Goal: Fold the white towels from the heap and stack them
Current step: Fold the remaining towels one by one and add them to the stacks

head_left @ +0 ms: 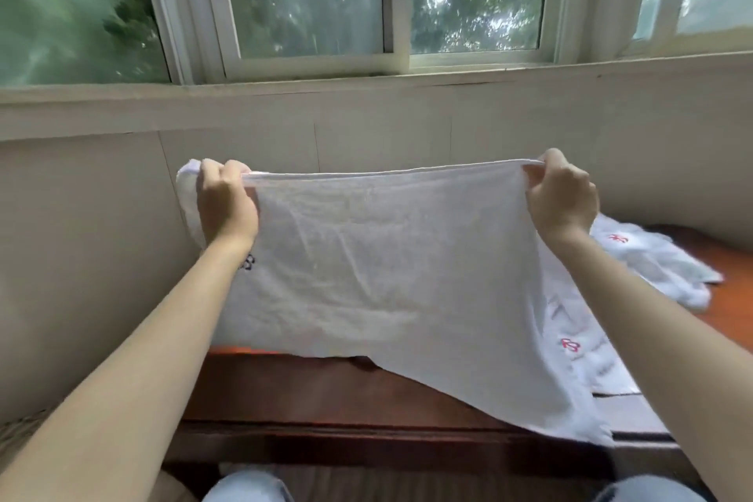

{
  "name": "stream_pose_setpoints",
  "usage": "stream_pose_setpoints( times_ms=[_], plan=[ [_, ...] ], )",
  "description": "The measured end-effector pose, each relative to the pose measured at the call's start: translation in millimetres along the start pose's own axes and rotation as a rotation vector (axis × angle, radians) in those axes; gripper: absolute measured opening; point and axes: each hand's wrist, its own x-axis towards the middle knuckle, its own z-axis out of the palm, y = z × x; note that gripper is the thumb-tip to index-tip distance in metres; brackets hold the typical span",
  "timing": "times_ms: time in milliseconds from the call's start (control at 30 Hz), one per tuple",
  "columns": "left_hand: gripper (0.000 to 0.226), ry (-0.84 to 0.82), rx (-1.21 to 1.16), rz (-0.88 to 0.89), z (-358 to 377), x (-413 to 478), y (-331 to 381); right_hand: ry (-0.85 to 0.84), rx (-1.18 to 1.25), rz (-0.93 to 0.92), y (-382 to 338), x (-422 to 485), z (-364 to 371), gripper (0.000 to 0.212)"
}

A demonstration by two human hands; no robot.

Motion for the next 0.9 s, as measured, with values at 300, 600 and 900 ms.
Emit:
stream_pose_setpoints(
  times_ms=[300, 600, 900],
  plan=[
    [0.023, 0.149, -0.021, 0.060, -47.7, 37.2, 24.8, 0.166, 0.086, -0.131, -22.3, 37.7, -78.2, 0.041],
    [0.010, -0.065, 0.113, 0.078, 35.4, 23.5, -25.9, -0.346, -0.119, -0.080, 6.7, 74.3, -0.6, 0.038],
    [0.040, -0.881, 0.425, -0.180, 173.5, -47.6, -93.3, -0.678, -0.497, -0.143, 60.7, 18.5, 175.1, 0.019]
  ],
)
